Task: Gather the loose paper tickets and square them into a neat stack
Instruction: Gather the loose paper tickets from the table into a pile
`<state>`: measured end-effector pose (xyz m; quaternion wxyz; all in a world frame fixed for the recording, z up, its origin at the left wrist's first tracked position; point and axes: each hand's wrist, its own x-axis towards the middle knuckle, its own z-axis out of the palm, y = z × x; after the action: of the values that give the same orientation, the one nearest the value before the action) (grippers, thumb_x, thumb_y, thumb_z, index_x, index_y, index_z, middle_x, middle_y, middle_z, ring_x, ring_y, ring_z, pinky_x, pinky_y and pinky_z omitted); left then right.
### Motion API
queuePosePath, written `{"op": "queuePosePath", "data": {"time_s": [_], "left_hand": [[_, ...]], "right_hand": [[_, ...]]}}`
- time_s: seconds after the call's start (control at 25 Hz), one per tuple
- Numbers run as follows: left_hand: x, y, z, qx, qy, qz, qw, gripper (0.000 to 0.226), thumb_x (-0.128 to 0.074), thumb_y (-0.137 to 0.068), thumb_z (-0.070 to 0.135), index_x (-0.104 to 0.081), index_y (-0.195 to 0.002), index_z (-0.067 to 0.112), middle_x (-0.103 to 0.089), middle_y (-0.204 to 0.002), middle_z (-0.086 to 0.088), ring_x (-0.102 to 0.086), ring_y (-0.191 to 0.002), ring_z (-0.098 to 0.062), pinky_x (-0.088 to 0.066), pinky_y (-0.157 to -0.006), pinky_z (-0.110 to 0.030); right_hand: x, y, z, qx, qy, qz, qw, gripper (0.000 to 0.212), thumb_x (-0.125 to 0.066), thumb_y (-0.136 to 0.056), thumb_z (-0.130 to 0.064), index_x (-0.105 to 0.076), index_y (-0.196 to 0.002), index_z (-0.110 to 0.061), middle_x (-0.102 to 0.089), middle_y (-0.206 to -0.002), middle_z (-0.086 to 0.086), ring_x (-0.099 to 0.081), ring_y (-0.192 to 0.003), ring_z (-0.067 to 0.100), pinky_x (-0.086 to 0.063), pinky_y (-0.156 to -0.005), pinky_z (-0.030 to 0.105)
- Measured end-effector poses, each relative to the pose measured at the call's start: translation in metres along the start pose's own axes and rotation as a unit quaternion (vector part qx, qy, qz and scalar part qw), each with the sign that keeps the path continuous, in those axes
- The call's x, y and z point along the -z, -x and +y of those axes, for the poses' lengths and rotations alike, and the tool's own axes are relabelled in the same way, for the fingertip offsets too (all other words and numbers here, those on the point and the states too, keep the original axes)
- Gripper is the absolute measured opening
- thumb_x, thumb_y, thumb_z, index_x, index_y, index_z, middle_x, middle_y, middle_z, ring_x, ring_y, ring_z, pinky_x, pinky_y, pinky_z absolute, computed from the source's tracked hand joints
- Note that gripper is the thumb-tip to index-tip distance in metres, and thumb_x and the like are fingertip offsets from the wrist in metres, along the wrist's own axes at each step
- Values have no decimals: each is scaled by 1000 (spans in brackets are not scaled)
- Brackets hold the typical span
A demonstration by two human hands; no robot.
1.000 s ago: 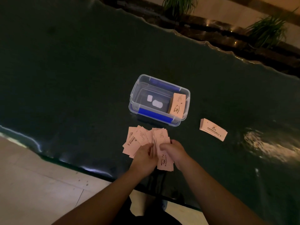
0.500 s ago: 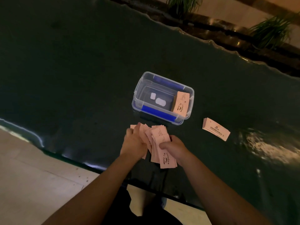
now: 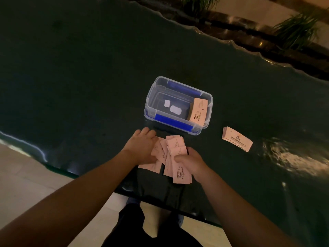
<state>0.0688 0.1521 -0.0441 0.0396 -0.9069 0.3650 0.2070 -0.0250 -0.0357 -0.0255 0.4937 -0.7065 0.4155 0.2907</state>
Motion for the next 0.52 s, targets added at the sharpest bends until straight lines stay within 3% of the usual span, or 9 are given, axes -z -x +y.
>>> {"op": "queuePosePath", "data": {"time_s": [0.12,0.24,0.4,0.52], "left_hand": [[-7,22,9,107,61,-12,992,84,-66,-82,68,-49,-149,20,-50,-149,-4,-45,-138,-24,-39,-117,-43],[-18,39,30,210,192,-23,958,69,-68,-87,59,-55,-138,15,-59,-137,-7,-57,-126,-23,-51,-108,-41],[-34,48,63,236,314,-30,919,21,-54,-103,33,-64,-108,16,-71,-110,-6,-65,-86,-16,-61,-83,-35],[-41,49,72,220,425,-36,877,18,-55,-103,25,-66,-114,17,-73,-114,-2,-68,-96,-17,-55,-84,-28]], "right_hand": [[-1,-1,3,-6,-30,6,1000,53,-73,-95,-14,-54,-144,-21,-66,-113,-1,-66,-90,15,-52,-67,34],[-5,-2,7,-16,-57,8,998,51,-72,-95,-13,-56,-142,-20,-70,-111,-1,-70,-91,18,-55,-68,36],[-15,-3,12,-31,-91,10,995,50,-71,-91,-14,-60,-139,-21,-75,-118,7,-75,-100,26,-60,-74,41],[-17,-3,16,-43,-115,0,992,45,-70,-88,-15,-64,-132,-20,-79,-112,10,-78,-99,29,-63,-80,45]]}}
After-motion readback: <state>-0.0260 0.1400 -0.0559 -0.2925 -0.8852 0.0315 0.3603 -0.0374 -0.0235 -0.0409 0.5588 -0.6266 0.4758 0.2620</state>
